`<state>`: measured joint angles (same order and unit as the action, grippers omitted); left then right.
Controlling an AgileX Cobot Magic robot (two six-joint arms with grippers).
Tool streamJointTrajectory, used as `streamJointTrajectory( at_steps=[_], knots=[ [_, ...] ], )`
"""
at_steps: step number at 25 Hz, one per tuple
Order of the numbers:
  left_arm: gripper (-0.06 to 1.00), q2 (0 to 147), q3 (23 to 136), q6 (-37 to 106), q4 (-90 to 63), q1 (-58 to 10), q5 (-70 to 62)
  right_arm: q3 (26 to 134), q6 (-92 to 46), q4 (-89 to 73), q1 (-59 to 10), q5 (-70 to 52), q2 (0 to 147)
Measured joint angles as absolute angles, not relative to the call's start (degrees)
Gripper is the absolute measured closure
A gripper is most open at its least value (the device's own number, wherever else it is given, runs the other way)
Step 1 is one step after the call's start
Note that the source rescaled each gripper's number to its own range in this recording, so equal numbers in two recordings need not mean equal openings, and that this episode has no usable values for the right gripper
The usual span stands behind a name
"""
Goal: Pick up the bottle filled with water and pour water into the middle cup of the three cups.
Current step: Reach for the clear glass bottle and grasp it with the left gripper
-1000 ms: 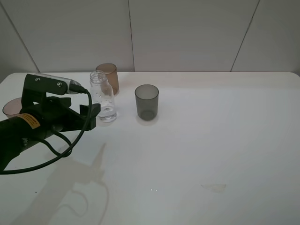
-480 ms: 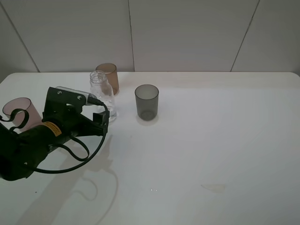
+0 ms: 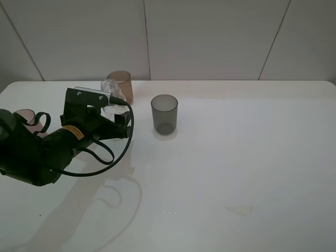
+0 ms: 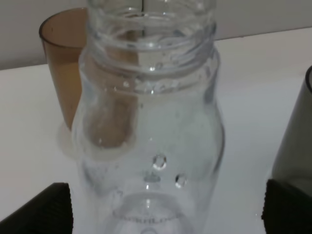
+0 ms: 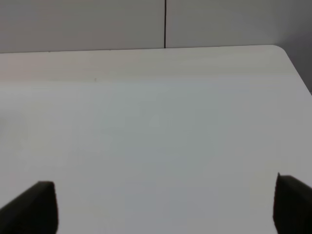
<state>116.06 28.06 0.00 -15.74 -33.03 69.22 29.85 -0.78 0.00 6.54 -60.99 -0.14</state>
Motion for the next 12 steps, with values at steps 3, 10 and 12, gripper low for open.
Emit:
streamJointTrajectory(
  at_steps=[3,10,12],
  knots=[
    [-0.06,117.38,29.96,0.0,-16.35,-33.03,69.27,29.85,-0.78,0.0,6.54,-60.99,-0.14],
    [-0.06,119.94,32.85,3.14,-17.16,-33.03,69.32,29.85,-0.78,0.0,6.54,-60.99,-0.14],
    [-0.06,120.62,33.63,3.82,-17.35,-33.03,69.32,29.85,-0.78,0.0,6.54,-60.99,-0.14]
  ],
)
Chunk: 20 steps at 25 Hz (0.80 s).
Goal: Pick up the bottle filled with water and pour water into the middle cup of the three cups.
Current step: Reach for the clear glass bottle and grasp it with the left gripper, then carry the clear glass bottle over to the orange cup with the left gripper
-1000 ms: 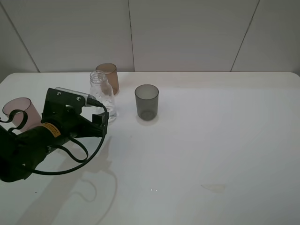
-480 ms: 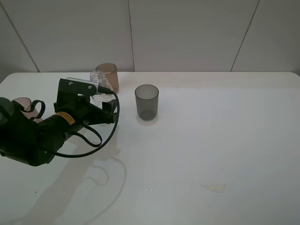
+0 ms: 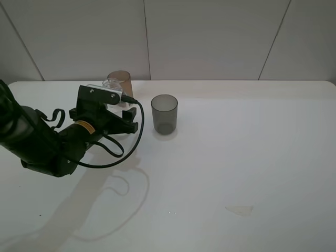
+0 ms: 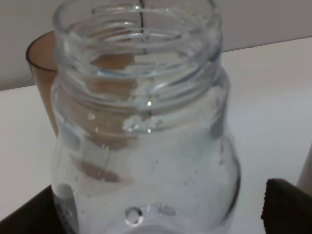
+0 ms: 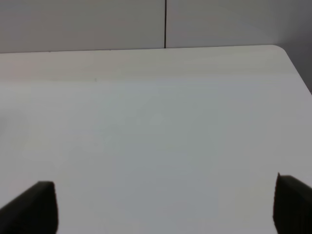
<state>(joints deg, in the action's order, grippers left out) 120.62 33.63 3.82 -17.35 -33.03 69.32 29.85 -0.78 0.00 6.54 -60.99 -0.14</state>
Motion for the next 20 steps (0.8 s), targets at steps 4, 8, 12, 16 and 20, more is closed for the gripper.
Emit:
streamJointTrajectory(
  at_steps=[4,8,12,16,20],
  knots=[
    [-0.06,122.15,35.24,4.16,-17.59,-33.03,69.38,29.85,-0.78,0.0,6.54,-60.99,-0.14],
    [-0.06,123.09,35.92,4.23,-17.66,-33.03,69.38,29.85,-0.78,0.0,6.54,-60.99,-0.14],
    [-0.06,123.86,35.92,4.35,-18.47,-32.97,69.38,29.85,-0.78,0.0,6.54,-60.99,-0.14],
    [-0.06,123.93,36.41,4.53,-19.99,-32.92,69.38,29.85,-0.78,0.0,6.54,-60.99,-0.14],
    [-0.06,124.05,38.25,4.58,-20.26,-32.86,69.38,29.85,-0.78,0.0,6.54,-60.99,-0.14]
  ],
)
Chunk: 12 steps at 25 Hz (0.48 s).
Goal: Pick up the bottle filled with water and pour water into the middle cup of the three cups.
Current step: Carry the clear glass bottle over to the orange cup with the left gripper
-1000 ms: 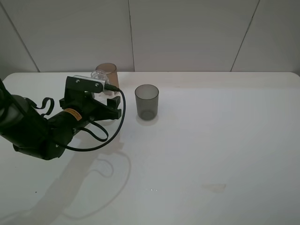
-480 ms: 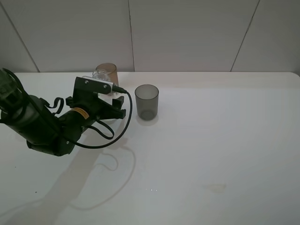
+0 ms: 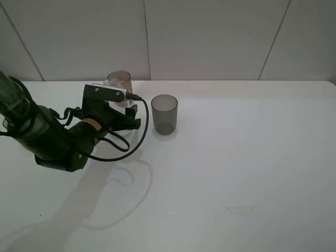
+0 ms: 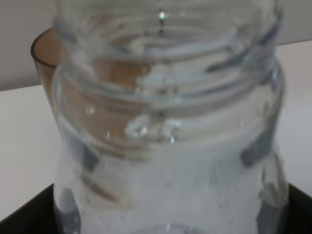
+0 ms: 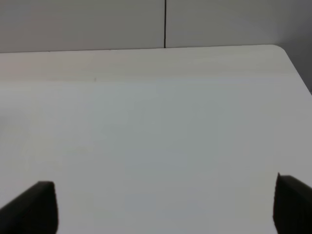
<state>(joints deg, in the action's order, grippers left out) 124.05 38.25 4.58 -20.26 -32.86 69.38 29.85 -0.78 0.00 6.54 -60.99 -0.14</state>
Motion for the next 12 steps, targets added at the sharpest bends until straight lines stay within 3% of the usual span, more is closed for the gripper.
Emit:
streamJointTrajectory(
  at_steps=[12],
  knots=[
    [-0.06,127.23,41.75,5.65,-20.65,-32.37,69.42,29.85,-0.78,0.0,6.54,-60.99,-0.14]
  ],
)
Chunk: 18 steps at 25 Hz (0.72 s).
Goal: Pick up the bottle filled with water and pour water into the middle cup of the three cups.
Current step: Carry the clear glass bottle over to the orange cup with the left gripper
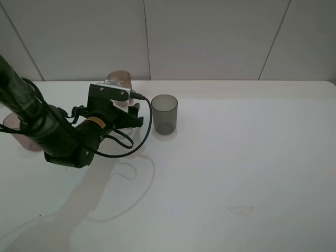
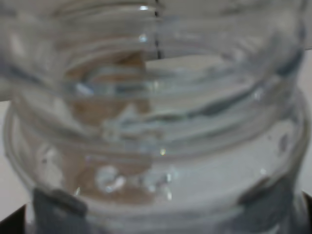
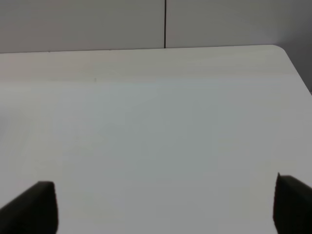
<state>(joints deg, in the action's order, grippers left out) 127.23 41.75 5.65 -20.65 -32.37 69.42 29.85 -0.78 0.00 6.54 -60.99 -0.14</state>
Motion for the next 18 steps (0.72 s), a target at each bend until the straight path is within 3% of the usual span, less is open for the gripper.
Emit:
streamJointTrajectory(
  at_steps=[4,6,7,8,9,10,18],
  knots=[
    [-0.06,127.85,42.52,5.65,-20.65,-32.37,69.42,29.85,-0.78,0.0,6.54,-60.99,-0.14],
    [0.0,127.93,42.64,5.65,-20.73,-32.37,69.42,29.85,-0.78,0.0,6.54,-60.99,-0.14],
    [0.1,127.96,42.66,5.65,-20.95,-32.37,69.42,29.85,-0.78,0.0,6.54,-60.99,-0.14],
    [0.31,127.96,42.66,5.65,-21.4,-32.37,69.42,29.85,-0.78,0.0,6.54,-60.99,-0.14],
    [0.59,127.96,42.66,5.65,-21.57,-32.37,69.42,29.85,-0.78,0.0,6.54,-60.99,-0.14],
    [0.94,127.96,42.66,5.65,-21.65,-32.37,69.42,29.85,-0.78,0.0,6.54,-60.99,-0.14],
    [0.92,127.96,42.66,5.35,-21.75,-32.37,69.42,29.85,-0.78,0.0,6.54,-60.99,-0.14]
  ],
)
